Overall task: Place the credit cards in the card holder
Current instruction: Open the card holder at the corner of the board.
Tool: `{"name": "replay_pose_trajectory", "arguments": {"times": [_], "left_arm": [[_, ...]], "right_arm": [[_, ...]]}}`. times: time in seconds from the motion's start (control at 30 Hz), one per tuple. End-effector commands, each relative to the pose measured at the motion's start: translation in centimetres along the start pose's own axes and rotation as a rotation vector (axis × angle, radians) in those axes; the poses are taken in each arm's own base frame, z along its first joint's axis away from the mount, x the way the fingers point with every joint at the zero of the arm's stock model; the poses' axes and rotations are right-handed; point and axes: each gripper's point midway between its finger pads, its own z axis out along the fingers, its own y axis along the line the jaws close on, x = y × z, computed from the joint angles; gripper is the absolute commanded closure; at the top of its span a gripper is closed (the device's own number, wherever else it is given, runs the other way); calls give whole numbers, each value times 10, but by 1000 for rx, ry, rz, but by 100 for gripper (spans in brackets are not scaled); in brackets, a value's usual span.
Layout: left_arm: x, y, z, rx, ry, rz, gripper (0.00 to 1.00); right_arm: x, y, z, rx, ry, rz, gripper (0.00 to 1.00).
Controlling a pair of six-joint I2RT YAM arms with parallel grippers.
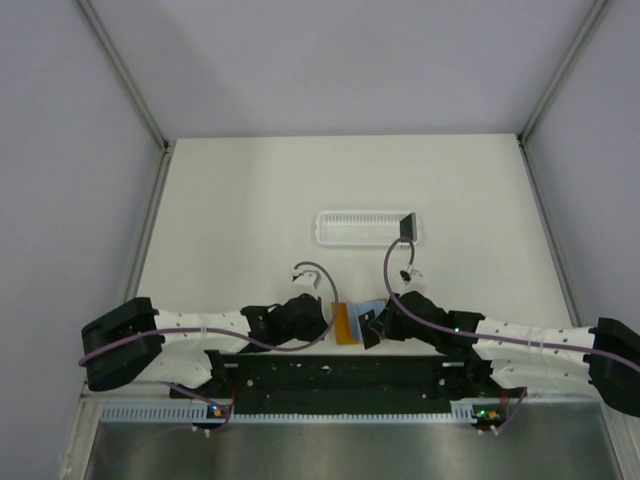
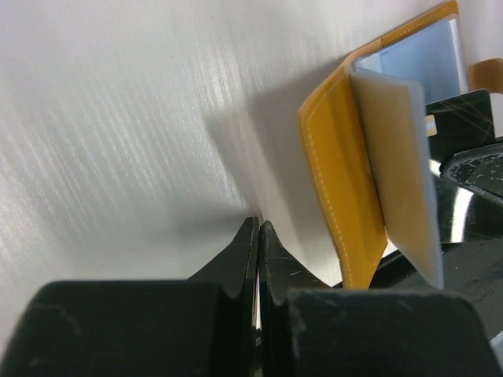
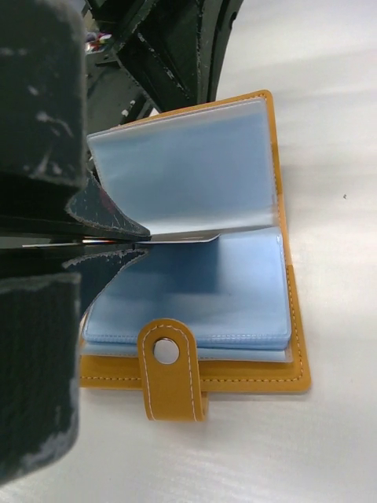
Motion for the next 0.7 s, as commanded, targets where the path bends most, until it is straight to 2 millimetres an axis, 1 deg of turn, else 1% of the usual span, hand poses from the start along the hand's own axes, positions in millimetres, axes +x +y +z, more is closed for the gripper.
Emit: {"name": "replay_pose_trajectory", "arguments": {"times": [0.0,0.03,0.13,0.17,0.23,0.27,0.3,0.33,0.4,0.47,0.6,0.63,0.67], "left_arm": [[-25,-20,-7,26,-65,30,100],[-30,-21,-12,19,-75,36,100],[-62,-44,-30,82,-168,39,100],[-73,-56,-36,116,-198,43,100],[-88,-76,-46,175,-234,57,100],[-92,-85,-49,203,-236,63,100],[-100,-100,-54,256,-255,63,100],[-103,-110,-55,289,-257,67,100],[-104,-127,-52,345,-244,86,100],[-101,-134,-41,343,-214,96,100],[-79,-137,-13,335,-133,111,100],[-77,-138,-11,336,-124,114,100],[-70,-135,-4,321,-100,116,100]], "right_arm": [[-1,-25,-4,93,-40,19,100],[-2,-26,-5,96,-46,23,100],[-4,-28,-5,104,-55,30,100],[-4,-28,-5,106,-55,31,100],[-2,-30,-4,112,-51,32,100],[-2,-28,-5,109,-50,34,100],[-2,-30,-4,112,-50,35,100],[-1,-31,-4,115,-48,37,100],[-1,-32,-4,117,-50,38,100],[-1,-32,-4,113,-50,42,100],[0,-33,-5,112,-50,46,100],[0,-33,-5,111,-50,46,100],[1,-34,-5,115,-49,43,100]]}}
